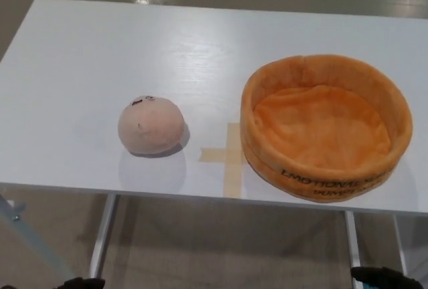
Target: Use the left hand to pick up the pink round toy on the left and place it inside the orange plate on the desk.
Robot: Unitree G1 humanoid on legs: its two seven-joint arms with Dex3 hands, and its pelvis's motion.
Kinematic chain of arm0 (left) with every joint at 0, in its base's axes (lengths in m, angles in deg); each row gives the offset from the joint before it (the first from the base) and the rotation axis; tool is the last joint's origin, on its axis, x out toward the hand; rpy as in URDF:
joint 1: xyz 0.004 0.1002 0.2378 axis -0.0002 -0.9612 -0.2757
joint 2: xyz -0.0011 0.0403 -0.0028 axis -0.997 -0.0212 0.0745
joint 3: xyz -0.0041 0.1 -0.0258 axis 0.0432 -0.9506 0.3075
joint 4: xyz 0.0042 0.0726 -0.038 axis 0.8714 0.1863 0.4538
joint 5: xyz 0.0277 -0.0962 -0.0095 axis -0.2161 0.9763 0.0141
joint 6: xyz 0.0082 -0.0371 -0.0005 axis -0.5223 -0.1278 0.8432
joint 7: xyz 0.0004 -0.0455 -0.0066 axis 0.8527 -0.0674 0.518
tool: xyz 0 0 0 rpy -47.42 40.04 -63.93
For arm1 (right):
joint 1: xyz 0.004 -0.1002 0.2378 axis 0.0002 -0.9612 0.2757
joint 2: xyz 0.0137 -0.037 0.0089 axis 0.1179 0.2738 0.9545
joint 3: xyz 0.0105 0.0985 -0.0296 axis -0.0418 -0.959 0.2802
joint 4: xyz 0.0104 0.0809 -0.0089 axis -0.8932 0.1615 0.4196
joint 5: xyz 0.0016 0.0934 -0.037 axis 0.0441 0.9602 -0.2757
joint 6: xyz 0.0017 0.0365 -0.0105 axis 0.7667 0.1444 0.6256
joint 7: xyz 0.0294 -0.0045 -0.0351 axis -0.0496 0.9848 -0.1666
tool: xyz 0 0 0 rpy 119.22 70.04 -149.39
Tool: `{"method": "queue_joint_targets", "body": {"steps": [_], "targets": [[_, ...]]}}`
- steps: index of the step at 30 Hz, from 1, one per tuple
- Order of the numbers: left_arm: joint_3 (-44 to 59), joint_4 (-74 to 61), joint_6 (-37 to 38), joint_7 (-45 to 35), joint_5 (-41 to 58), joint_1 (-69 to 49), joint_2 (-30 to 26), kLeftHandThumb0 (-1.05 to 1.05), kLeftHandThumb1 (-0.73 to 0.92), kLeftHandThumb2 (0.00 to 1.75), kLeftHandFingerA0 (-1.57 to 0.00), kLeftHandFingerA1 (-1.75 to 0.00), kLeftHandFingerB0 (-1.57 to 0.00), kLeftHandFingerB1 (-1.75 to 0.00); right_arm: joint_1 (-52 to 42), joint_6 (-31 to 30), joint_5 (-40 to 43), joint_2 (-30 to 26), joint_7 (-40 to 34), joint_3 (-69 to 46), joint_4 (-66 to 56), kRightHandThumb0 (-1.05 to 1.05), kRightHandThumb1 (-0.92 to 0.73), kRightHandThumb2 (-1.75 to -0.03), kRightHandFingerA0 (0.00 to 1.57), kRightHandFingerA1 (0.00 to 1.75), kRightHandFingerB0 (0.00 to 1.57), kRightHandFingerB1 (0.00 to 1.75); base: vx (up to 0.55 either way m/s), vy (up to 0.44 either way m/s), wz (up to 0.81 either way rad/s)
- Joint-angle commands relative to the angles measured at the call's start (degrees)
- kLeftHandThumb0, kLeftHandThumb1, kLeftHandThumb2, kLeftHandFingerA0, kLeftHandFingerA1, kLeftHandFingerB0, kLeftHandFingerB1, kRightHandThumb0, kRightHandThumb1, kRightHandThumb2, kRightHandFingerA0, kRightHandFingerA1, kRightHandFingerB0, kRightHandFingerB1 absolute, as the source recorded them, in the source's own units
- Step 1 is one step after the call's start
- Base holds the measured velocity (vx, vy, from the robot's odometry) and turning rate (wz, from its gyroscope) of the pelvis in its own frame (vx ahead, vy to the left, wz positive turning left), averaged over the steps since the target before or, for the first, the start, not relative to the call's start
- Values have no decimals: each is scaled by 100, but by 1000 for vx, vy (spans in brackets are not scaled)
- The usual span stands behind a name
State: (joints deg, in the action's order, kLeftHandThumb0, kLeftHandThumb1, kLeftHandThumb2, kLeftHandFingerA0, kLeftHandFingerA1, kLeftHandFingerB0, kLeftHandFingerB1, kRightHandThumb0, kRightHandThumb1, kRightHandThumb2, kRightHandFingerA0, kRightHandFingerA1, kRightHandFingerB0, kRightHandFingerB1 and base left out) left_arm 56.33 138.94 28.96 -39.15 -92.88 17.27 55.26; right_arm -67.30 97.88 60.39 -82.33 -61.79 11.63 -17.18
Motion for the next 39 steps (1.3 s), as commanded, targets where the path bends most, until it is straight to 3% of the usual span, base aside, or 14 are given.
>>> {"method": "queue_joint_targets", "body": {"steps": [1, 10, 11, 12, 13, 22, 23, 24, 25, 26, 31, 32, 33, 39], "targets": [[-19, 199, 439, 90, -89, 22, -58, -33, 64, 59, -41, -40, -36, -34, 0, 443, 56, 12, -159, -49, 164, -35, -61, -58, 70, 77, 56, 52, 0, 0, 0], [68, 58, 823, -760, 96, -50, -291, -38, 55, 64, -14, -36, -14, -30, -37, 544, 43, 16, -199, -22, 222, -32, -61, -57, 69, 74, 55, 52, 0, 0, 0], [52, -26, 915, -1134, 130, -72, -402, -23, 54, 99, -2, -50, 0, -47, -34, 548, 35, 13, -212, -16, 228, -31, -61, -57, 68, 75, 55, 51, 0, 0, 0], [18, -77, 957, -1291, 117, -86, -469, -23, 54, 99, -2, -50, 0, -47, -33, 546, 41, 15, -213, -20, 231, -31, -61, -57, 68, 75, 55, 51, 0, 0, 0], [-63, -271, 1223, -1660, 109, -169, -634, -23, 53, 58, -7, -24, -9, -26, -29, 535, 58, 12, -203, -34, 231, -31, -59, -57, 64, 70, 55, 51, 0, 0, 0], [-366, -2373, 1723, -3336, 566, -994, -1505, -27, 54, 58, -9, -29, -11, -27, -47, 622, -16, -15, -383, 17, 217, -32, -58, -56, 58, 69, 53, 49, 0, 0, 0], [-481, -3652, 1431, -3943, 902, -1408, -1946, -22, 52, 97, -2, -50, 0, -46, -34, 613, -1, -8, -391, 5, 218, -29, -58, -57, 57, 66, 53, 49, 0, 0, 0], [-489, -3808, 1369, -3996, 939, -1463, -1993, -22, 52, 97, -2, -50, 0, -46, -32, 611, 0, -7, -391, 5, 218, -29, -58, -57, 57, 66, 53, 49, 0, 0, 0], [-552, -4515, 1385, -4115, 1000, -1686, -2297, -42, 52, 65, -13, -35, -14, -31, -19, 599, 9, -3, -391, -2, 217, -31, -58, -56, 58, 66, 53, 50, 0, 0, 0], [-635, -5243, 1405, -4324, 1188, -1879, -2581, -30, 46, 97, -1, -49, 0, -46, -9, 593, 6, -1, -394, 2, 215, -31, -57, -56, 57, 66, 53, 49, 0, 0, 0], [-806, -6627, 1353, -4703, 1650, -2163, -3060, -31, 45, 96, -1, -49, 0, -46, 3, 582, 25, 4, -343, -6, 210, -36, -58, -56, 57, 65, 51, 47, 0, 0, 0], [-804, -6893, 1290, -4701, 1695, -2240, -3139, -46, 57, 58, -16, -30, -19, -29, 3, 585, 18, 3, -346, 0, 213, -34, -58, -57, 57, 64, 51, 47, 0, 0, 0], [-867, -7273, 1255, -4817, 1887, -2299, -3263, -26, 45, 96, -6, -51, -6, -49, 5, 588, 27, 4, -338, -9, 216, -32, -59, -57, 57, 65, 52, 48, 0, 0, 0], [-1004, -8247, 1124, -5211, 2668, -2306, -3564, -48, 51, 69, -24, -41, -24, -39, 14, 614, -5, -26, -347, 16, 217, -36, -59, -56, 57, 66, 52, 49, 0, 0, 0]]}}
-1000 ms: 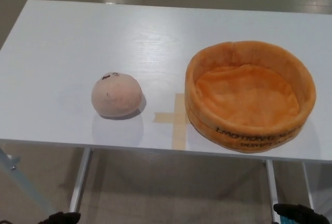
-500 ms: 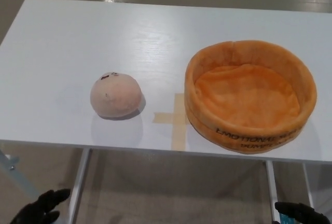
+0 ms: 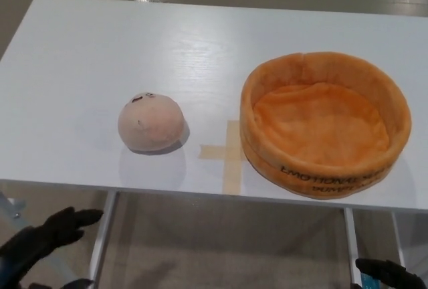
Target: Use the left hand to pick up the pink round toy on the left and place it inside the orange plate on the desk.
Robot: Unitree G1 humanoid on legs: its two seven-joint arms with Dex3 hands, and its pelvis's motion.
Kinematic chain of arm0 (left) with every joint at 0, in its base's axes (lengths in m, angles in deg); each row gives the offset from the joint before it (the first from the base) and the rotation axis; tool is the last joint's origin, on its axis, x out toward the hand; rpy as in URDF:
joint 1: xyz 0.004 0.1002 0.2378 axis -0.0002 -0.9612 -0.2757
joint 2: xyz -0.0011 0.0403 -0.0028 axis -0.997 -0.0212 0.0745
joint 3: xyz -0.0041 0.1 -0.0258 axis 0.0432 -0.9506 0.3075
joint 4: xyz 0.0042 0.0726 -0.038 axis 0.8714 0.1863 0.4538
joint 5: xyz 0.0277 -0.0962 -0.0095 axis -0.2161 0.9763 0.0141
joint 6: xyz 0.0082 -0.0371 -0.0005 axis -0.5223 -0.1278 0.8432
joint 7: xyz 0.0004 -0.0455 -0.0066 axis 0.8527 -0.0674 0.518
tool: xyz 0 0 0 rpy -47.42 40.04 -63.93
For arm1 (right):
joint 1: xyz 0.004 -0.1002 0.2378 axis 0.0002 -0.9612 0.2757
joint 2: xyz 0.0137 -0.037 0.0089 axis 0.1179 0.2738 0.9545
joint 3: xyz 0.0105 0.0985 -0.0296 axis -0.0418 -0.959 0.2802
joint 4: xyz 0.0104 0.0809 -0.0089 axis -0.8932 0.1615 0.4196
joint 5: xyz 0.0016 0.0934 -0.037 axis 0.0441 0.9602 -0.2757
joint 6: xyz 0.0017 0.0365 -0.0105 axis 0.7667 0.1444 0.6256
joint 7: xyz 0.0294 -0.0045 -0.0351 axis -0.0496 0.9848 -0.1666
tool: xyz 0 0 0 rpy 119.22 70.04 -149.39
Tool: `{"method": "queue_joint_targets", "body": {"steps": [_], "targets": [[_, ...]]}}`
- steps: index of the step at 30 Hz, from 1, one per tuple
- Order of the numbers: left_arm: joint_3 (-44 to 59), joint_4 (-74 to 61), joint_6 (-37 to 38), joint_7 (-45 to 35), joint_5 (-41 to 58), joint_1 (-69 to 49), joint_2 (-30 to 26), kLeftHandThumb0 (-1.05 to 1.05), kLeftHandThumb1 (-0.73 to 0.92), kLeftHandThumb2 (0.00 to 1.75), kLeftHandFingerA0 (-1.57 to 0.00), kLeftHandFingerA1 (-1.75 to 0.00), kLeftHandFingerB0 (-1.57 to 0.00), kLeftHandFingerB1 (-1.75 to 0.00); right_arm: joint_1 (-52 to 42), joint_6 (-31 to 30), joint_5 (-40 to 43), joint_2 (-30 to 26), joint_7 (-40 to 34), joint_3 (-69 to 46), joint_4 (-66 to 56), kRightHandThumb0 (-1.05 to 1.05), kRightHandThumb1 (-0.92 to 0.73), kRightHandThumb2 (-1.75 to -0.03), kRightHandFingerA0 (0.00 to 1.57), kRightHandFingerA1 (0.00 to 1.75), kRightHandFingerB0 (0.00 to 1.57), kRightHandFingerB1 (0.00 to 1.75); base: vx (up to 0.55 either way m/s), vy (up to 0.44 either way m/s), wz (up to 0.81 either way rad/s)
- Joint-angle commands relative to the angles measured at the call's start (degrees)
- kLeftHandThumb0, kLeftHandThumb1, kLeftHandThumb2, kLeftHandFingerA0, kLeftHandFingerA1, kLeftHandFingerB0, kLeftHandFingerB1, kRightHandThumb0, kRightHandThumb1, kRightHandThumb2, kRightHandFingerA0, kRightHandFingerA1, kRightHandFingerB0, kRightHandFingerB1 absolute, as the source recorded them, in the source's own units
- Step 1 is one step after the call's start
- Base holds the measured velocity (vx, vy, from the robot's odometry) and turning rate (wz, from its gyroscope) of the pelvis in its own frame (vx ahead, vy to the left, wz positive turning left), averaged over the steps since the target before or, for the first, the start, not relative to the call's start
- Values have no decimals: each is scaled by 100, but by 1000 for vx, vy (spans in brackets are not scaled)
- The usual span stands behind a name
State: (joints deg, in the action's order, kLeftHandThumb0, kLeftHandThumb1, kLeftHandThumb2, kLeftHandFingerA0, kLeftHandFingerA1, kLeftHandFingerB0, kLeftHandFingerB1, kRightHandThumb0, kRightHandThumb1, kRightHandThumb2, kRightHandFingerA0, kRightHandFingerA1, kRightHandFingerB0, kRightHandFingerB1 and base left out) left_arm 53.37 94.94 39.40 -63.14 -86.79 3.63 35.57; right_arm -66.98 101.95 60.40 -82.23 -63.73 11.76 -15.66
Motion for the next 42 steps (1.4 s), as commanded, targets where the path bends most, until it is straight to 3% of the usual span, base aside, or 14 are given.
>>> {"method": "queue_joint_targets", "body": {"steps": [1, 5, 11, 21, 25, 27, 28, 30, 31, 34, 35, 36, 37, 42], "targets": [[-686, -3991, 84, -2839, 2228, -945, -1611, -44, 49, 68, -24, -43, -24, -39, -12, 198, 0, -36, -147, -1, 65, -37, -58, -56, 58, 66, 53, 49, 0, 0, 0], [-477, -4572, -6, -2855, 2905, -933, -1662, -42, 51, 56, -27, -36, -30, -34, 9, 180, -18, -34, -157, 18, 65, -37, -58, -56, 58, 66, 53, 49, 0, 0, 0], [-34, -4942, -456, -2936, 3743, -487, -1678, -44, 45, 67, -24, -44, -25, -40, 6, 201, -25, -13, -161, 35, 67, -35, -58, -56, 58, 67, 54, 51, 0, 0, 0], [316, -4845, -995, -2231, 3811, 434, -1241, -41, 43, 64, -23, -44, -24, -40, 34, 156, -8, -17, -135, 41, 68, -36, -59, -56, 58, 67, 54, 50, 0, 0, 0], [341, -4082, -485, -1316, 2792, 1159, -275, -43, 39, 63, -21, -40, -25, -36, 49, 158, -73, -40, -212, 106, 65, -38, -58, -56, 59, 66, 54, 51, 0, 0, 0], [402, -3766, -332, -918, 1892, 1406, -82, -21, 24, 81, -9, -53, -7, -49, 44, 167, -41, -35, -175, 96, 69, -40, -58, -56, 58, 66, 53, 51, 0, 0, 0], [406, -3621, -275, -848, 1654, 1491, -26, -41, 35, 58, -12, -37, -18, -33, 41, 162, -39, -34, -168, 99, 72, -39, -59, -56, 57, 65, 53, 50, 0, 0, 0], [260, -2775, -255, -771, 1078, 1945, 134, -41, 31, 66, -2, -23, -10, -33, 21, 153, -46, -34, -159, 119, 82, -39, -59, -56, 57, 66, 53, 50, 0, 0, 0], [175, -2469, -298, -693, 825, 2116, 153, -45, 38, 53, -1, -23, -12, -26, 12, 167, -40, -30, -156, 116, 85, -37, -59, -56, 58, 68, 54, 51, 0, 0, 0], [-155, -1513, -348, -288, -92, 2674, 181, -55, 40, 54, 0, -22, -10, -25, 0, 173, -32, -30, -143, 116, 93, -40, -58, -56, 58, 66, 53, 50, 0, 0, 0], [-363, -989, -345, -36, -542, 2978, 193, -55, 36, 75, 0, -17, -8, -29, 0, 159, -12, -28, -117, 101, 97, -38, -59, -56, 58, 67, 53, 50, 0, 0, 0], [-440, -795, -327, 56, -682, 3088, 201, -55, 36, 75, 0, -17, -8, -29, 2, 154, 4, -25, -101, 88, 98, -38, -59, -56, 58, 67, 53, 50, 0, 0, 0], [-532, -524, -271, 188, -844, 3230, 225, -61, 41, 53, 0, -26, -10, -26, 1, 161, 15, -21, -98, 77, 99, -36, -59, -57, 58, 67, 53, 51, 0, 0, 0], [-1041, 798, -285, 816, -1439, 3936, 375, -58, 32, 65, -3, -11, -7, -28, 41, 160, 60, 3, -66, 41, 94, -36, -58, -58, 58, 68, 53, 51, 0, 0, 0]]}}
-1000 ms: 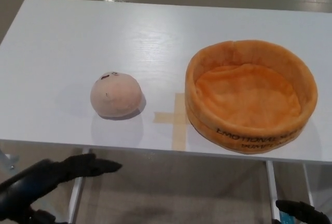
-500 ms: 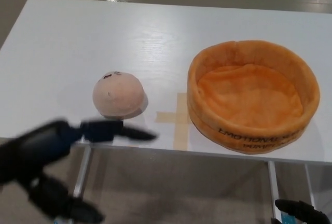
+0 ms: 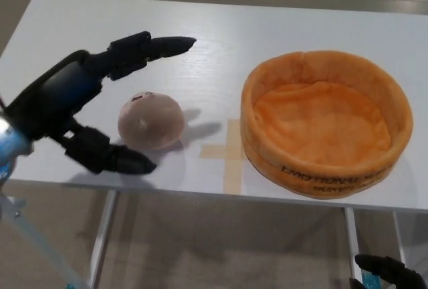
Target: Use the left hand to pick up the pink round toy on the left and place it inside the orange plate on the desk.
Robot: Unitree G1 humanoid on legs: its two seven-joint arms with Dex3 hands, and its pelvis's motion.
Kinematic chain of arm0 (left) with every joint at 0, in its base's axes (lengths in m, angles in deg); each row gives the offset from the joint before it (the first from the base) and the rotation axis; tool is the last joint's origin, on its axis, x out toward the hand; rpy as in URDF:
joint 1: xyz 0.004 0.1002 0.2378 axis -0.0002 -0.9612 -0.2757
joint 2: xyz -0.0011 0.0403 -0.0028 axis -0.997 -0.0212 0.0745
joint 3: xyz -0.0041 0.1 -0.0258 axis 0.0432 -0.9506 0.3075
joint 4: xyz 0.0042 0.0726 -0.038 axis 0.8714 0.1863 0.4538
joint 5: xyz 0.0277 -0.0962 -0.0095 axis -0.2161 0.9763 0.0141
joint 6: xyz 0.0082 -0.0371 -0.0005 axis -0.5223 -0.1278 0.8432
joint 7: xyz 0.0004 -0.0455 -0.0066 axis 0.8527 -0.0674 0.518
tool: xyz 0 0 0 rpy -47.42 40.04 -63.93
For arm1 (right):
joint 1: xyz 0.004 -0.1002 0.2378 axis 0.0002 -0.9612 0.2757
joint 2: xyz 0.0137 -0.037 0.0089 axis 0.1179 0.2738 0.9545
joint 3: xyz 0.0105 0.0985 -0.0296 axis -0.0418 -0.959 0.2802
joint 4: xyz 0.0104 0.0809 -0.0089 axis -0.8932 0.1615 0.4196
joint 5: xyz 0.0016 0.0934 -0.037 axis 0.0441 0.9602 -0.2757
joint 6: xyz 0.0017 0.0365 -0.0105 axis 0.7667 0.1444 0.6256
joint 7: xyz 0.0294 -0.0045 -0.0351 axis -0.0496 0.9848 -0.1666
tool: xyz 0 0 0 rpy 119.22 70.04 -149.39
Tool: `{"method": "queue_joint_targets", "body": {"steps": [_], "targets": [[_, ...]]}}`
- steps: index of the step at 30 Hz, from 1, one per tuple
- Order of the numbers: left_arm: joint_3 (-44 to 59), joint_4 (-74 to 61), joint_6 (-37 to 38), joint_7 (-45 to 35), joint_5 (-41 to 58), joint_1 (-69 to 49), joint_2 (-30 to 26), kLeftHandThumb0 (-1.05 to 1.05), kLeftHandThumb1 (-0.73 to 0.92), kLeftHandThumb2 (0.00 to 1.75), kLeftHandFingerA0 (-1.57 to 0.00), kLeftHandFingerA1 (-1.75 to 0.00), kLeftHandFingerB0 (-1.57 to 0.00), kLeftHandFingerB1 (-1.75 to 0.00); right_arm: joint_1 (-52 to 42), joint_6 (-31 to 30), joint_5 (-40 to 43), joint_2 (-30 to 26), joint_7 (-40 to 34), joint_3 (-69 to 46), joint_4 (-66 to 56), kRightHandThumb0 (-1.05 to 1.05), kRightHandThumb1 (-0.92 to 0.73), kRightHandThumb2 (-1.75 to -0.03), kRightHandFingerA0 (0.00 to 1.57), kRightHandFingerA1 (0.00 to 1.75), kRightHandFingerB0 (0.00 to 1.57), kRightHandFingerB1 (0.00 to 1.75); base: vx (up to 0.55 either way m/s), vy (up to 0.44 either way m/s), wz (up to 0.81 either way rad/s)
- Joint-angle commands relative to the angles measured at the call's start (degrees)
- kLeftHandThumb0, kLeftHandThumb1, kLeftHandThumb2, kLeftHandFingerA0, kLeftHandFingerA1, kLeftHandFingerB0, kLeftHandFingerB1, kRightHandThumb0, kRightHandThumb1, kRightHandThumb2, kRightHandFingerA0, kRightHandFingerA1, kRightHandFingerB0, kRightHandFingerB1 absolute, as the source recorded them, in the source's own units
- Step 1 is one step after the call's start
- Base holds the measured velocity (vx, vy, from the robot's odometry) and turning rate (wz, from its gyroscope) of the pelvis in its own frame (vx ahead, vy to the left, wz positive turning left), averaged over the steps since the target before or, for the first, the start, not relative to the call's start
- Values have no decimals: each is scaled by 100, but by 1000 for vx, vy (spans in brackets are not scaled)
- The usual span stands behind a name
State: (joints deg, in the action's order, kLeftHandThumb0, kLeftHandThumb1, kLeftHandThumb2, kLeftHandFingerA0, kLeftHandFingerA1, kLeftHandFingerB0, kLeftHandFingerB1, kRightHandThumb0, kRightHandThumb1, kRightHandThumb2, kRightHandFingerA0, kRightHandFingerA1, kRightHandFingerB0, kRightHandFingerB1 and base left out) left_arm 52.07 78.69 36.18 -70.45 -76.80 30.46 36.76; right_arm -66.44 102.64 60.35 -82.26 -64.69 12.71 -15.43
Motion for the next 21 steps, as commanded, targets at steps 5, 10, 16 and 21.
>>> {"method": "queue_joint_targets", "body": {"steps": [5, 10, 16, 21], "targets": [[-1470, 3325, -61, 2005, -2924, 1705, 352, -54, 31, 74, 0, -12, -6, -30, 14, 88, 52, 17, 42, -42, 76, -29, -59, -58, 60, 70, 54, 52, 0, 0, 0], [-1816, 3828, -64, 2336, -3140, 1853, 457, -64, 37, 57, 0, -16, -11, -28, 6, 87, 57, 17, 85, -44, 80, -32, -62, -57, 62, 68, 54, 51, 0, 0, 0], [-2110, 4422, -12, 2558, -3126, 1879, 657, -56, 39, 52, -5, -24, -13, -28, 12, -34, 155, 60, 185, -117, 85, -28, -63, -58, 64, 74, 54, 53, 0, 0, 0], [-2367, 4813, 99, 2720, -3247, 1987, 739, -51, 40, 63, -7, -30, -8, -33, 8, 20, 88, 41, 139, -82, 83, -30, -61, -58, 67, 73, 56, 54, 0, 0, 0]]}}
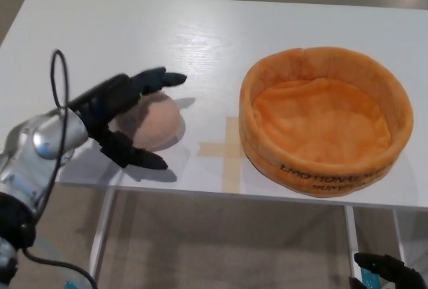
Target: Use the left hand to pick up the pink round toy on the left and place it inside the orange plate on the desk.
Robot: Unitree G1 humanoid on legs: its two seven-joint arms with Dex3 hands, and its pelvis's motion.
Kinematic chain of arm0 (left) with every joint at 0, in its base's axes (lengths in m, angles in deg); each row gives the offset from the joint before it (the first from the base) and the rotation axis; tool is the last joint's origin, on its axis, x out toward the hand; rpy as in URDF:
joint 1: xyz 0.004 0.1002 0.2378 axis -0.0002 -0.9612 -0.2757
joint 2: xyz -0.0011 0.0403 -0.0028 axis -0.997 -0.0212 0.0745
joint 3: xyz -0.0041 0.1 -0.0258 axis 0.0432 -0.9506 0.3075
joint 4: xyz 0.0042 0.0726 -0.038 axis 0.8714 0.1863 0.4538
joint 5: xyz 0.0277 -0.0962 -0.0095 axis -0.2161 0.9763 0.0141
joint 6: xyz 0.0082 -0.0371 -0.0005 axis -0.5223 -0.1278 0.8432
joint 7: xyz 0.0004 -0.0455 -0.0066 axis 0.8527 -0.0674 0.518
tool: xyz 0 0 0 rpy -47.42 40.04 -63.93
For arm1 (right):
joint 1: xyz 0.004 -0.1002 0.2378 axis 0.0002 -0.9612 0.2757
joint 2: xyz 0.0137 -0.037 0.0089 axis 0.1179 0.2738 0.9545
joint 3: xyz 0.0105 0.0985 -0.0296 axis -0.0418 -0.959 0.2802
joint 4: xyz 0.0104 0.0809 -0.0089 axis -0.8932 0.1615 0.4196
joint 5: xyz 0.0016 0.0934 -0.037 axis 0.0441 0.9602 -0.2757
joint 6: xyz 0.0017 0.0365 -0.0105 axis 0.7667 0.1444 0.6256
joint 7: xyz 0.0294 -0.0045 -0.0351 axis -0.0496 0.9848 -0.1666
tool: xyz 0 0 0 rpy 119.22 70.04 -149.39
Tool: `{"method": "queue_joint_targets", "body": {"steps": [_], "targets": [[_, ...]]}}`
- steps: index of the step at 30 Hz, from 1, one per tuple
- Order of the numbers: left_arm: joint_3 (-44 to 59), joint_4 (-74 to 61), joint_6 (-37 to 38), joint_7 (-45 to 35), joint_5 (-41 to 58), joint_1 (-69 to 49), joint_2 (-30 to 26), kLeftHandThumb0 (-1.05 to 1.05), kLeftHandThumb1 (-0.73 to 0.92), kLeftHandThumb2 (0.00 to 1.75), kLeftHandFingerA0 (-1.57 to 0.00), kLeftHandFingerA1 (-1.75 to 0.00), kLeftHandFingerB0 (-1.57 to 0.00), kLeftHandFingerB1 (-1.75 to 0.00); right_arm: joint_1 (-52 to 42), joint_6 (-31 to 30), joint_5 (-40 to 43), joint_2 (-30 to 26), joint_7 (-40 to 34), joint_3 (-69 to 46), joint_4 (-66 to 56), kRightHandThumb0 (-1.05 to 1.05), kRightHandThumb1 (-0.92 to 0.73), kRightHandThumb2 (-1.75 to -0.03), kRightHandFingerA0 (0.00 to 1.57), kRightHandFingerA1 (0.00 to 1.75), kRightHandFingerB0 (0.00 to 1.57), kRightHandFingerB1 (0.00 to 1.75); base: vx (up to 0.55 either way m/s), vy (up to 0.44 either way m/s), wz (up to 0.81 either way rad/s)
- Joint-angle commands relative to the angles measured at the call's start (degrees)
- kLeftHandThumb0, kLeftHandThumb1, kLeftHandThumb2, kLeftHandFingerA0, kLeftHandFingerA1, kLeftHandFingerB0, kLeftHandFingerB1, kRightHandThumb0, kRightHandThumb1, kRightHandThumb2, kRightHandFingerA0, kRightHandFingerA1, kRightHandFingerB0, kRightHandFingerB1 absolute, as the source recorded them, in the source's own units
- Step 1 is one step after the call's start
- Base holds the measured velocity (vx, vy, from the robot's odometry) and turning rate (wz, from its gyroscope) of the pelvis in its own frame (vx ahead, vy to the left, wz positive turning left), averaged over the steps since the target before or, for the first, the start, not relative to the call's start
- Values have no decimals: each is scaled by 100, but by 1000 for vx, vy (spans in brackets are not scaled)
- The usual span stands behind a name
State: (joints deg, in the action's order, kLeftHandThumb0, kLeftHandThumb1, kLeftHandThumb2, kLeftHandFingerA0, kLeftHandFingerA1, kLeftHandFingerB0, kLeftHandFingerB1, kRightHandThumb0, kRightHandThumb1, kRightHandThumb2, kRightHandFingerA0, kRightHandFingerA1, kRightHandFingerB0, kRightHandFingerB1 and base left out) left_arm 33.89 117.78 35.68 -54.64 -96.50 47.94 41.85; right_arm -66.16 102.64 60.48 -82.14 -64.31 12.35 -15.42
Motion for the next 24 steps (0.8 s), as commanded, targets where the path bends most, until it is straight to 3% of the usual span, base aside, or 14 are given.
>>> {"method": "queue_joint_targets", "body": {"steps": [1, 3, 4, 5, 6, 7, 8, 9, 10, 14, 15, 20, 21, 24], "targets": [[-597, 939, 144, 1153, -1316, 247, 237, -51, 40, 63, -7, -30, -8, -33, -21, 22, 79, 30, 106, -50, 79, -30, -61, -58, 67, 73, 56, 54, 0, 0, 0], [-677, 1088, 199, 1131, -1334, 281, 277, -45, 49, 66, -17, -36, -14, -34, -11, -3, 93, 39, 112, -62, 74, -29, -61, -58, 66, 72, 56, 53, 0, 0, 0], [-700, 1174, 263, 1142, -1322, 300, 297, -36, 57, 57, -40, -37, -17, -28, -3, -13, 91, 44, 103, -62, 72, -30, -61, -58, 66, 73, 57, 54, 0, 0, 0], [-709, 1209, 297, 1165, -1321, 309, 304, -36, 57, 57, -40, -37, -17, -28, 0, -11, 86, 45, 97, -60, 72, -30, -61, -58, 66, 73, 57, 54, 0, 0, 0], [-657, 1252, 368, 1107, -1229, 303, 325, -28, 63, 59, -86, -62, -31, -31, 5, -20, 84, 50, 95, -59, 72, -29, -61, -58, 66, 73, 57, 54, 0, 0, 0], [-624, 1313, 436, 1079, -1168, 310, 346, -28, 63, 59, -86, -62, -31, -31, 9, -26, 83, 54, 95, -61, 72, -29, -61, -58, 66, 73, 57, 54, 0, 0, 0], [-591, 1344, 449, 977, -1101, 316, 362, -25, 73, 63, -110, -65, -57, -39, 13, -44, 85, 57, 94, -65, 75, -28, -60, -58, 67, 71, 57, 53, 0, 0, 0], [-565, 1395, 462, 884, -1063, 334, 383, -25, 73, 63, -110, -65, -57, -39, 17, -62, 87, 59, 92, -70, 80, -28, -60, -58, 67, 71, 57, 53, 0, 0, 0], [-585, 1403, 429, 911, -1116, 352, 394, -23, 82, 64, -111, -93, -81, -47, 12, -49, 66, 54, 77, -56, 82, -29, -61, -58, 68, 71, 57, 53, 0, 0, 0], [-569, 1481, 388, 1071, -1176, 417, 461, -22, 84, 69, -102, -98, -91, -59, 30, -54, 70, 43, 107, -58, 86, -32, -61, -58, 67, 71, 56, 52, 0, 0, 0], [-548, 1481, 423, 1183, -1181, 414, 470, -20, 84, 71, -90, -131, -83, -79, 33, -58, 58, 40, 103, -46, 84, -30, -61, -58, 66, 70, 56, 52, 0, 0, 0], [-458, 1486, 667, 1501, -1235, 415, 451, -20, 84, 70, -82, -140, -82, -81, 43, -64, 27, 23, 95, -15, 92, -31, -61, -58, 67, 70, 56, 51, 0, 0, 0], [-360, 1451, 775, 1587, -1177, 442, 428, -20, 83, 69, -91, -124, -84, -77, 49, -74, 73, 38, 110, -55, 92, -29, -61, -58, 65, 68, 57, 53, 0, 0, 0], [-237, 1422, 854, 1701, -1156, 465, 428, -20, 82, 68, -93, -124, -85, -80, 58, -104, 68, 43, 100, -52, 92, -29, -61, -58, 65, 68, 57, 52, 0, 0, 0]]}}
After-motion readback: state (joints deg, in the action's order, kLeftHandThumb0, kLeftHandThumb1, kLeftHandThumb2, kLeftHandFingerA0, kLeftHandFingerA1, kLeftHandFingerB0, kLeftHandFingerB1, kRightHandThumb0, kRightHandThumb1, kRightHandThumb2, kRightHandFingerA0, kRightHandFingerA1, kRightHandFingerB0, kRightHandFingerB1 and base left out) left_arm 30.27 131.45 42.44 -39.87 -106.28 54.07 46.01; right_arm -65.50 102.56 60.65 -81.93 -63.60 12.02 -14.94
